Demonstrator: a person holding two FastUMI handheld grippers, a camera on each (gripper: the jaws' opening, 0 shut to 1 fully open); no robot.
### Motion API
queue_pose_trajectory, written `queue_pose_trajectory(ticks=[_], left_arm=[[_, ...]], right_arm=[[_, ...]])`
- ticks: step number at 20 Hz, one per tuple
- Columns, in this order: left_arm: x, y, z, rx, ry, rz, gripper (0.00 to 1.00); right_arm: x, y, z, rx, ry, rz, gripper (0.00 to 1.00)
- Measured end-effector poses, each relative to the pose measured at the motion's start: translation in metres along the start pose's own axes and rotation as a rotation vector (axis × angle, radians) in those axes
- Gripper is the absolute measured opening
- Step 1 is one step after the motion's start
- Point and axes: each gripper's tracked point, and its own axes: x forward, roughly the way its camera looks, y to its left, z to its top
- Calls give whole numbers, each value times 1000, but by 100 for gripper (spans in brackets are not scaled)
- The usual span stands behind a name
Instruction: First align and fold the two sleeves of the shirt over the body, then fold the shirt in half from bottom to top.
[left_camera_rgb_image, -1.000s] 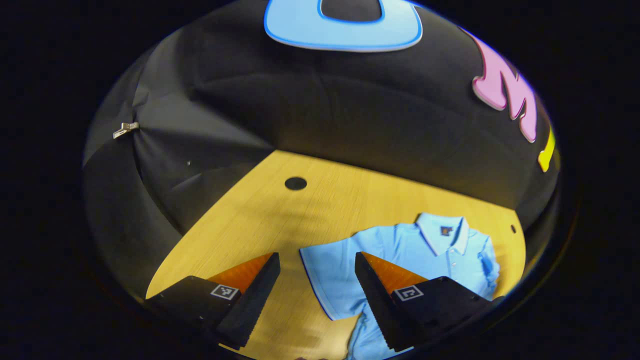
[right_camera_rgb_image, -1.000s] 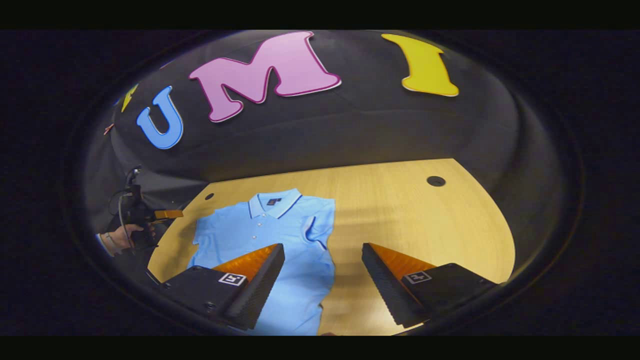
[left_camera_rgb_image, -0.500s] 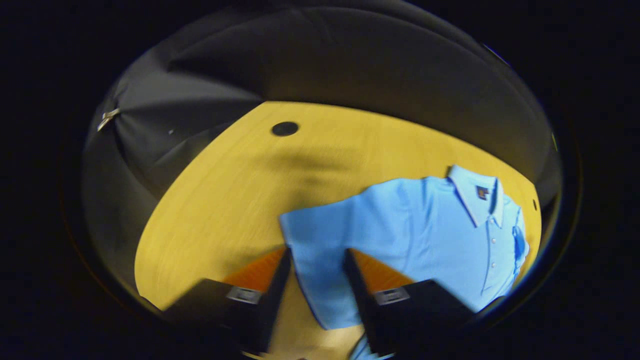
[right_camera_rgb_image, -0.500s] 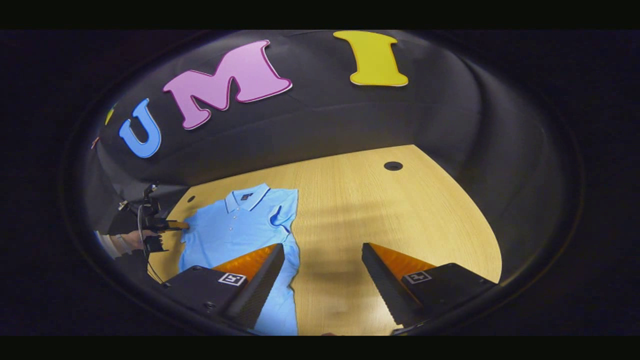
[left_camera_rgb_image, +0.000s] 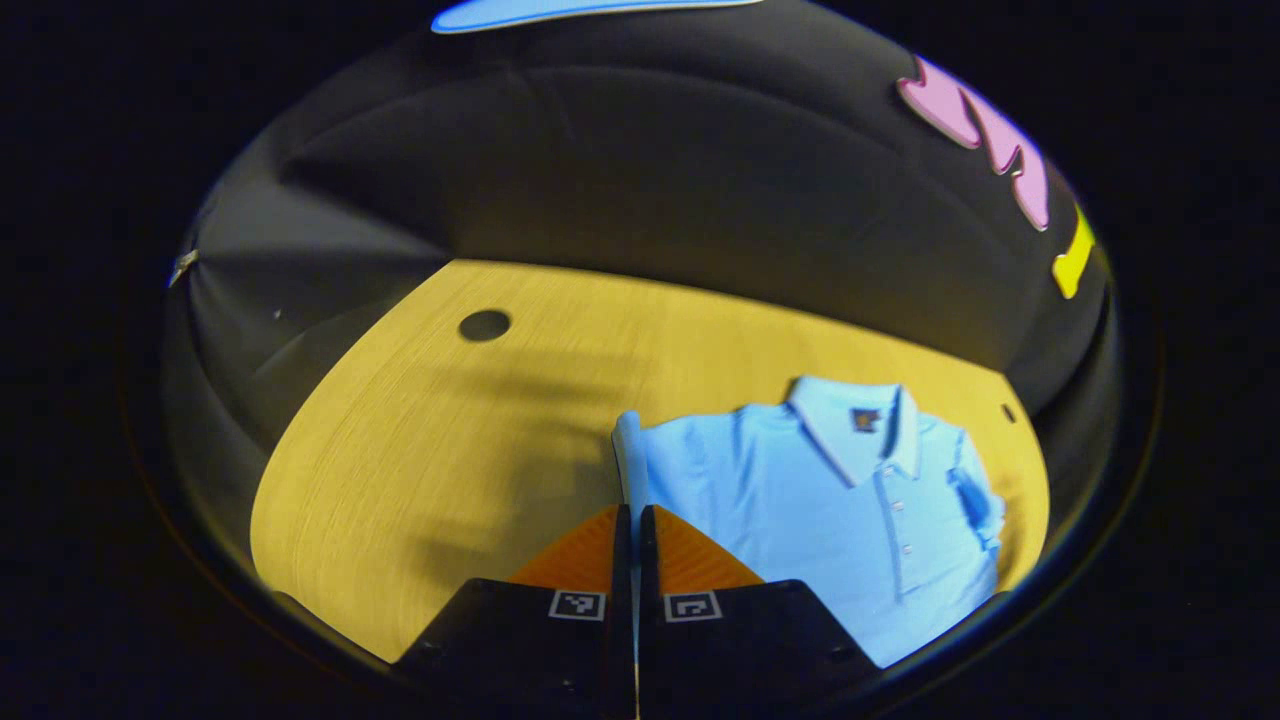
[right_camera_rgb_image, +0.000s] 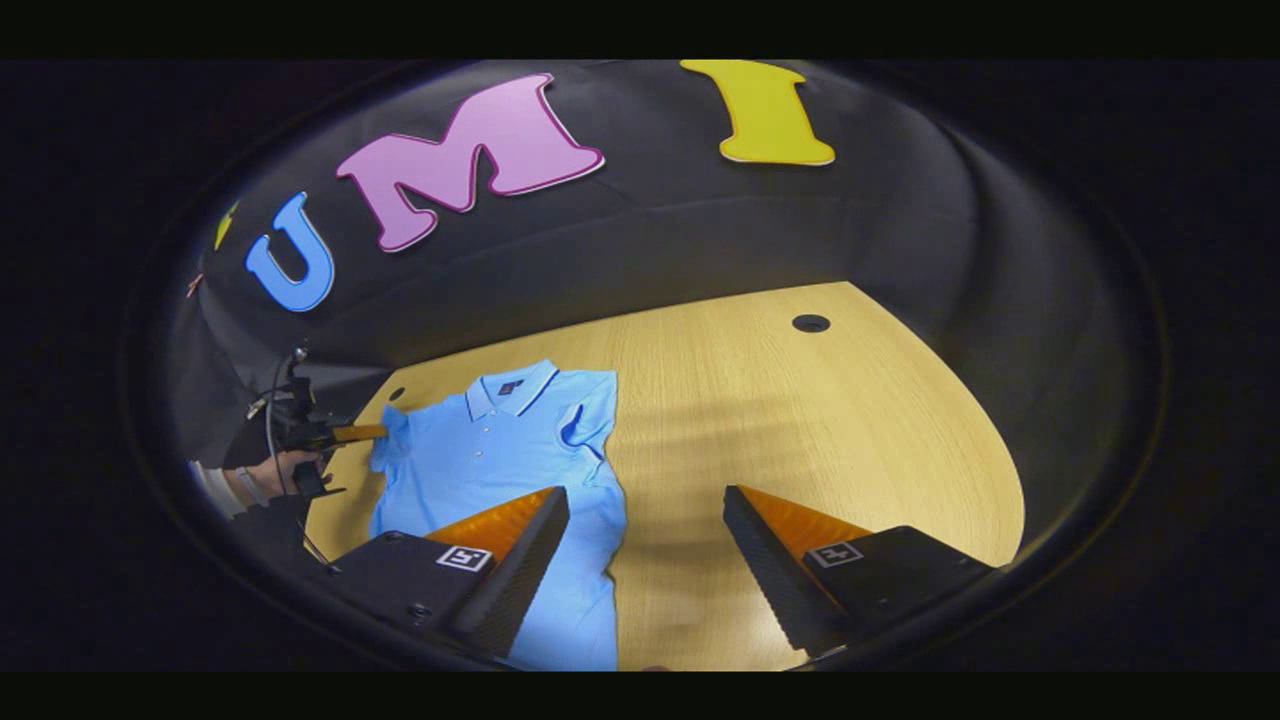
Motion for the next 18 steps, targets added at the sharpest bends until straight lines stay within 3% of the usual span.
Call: queue_pose_trajectory(ticks=[3,4,7,8,9,12,13,18], left_arm=[[-6,-40,-7,22,33,-146,7],[-4,-49,-13,33,45,-166,7],[9,-61,-39,43,139,-162,9],[13,-59,-50,48,181,-149,5],[16,-61,-55,47,207,-147,24],[14,-59,-51,66,195,-111,83],[6,-61,-43,68,173,-118,96],[-71,-53,-37,87,152,-174,96]], right_arm=[[1,10,-2,27,2,21,98],[1,14,-4,36,6,30,92],[1,21,-14,10,17,35,91],[0,23,-18,1,23,37,98],[-1,25,-22,-4,28,39,91],[-6,31,-30,-10,35,45,91],[-7,32,-31,-14,34,43,98],[-24,36,-39,8,29,55,98]])
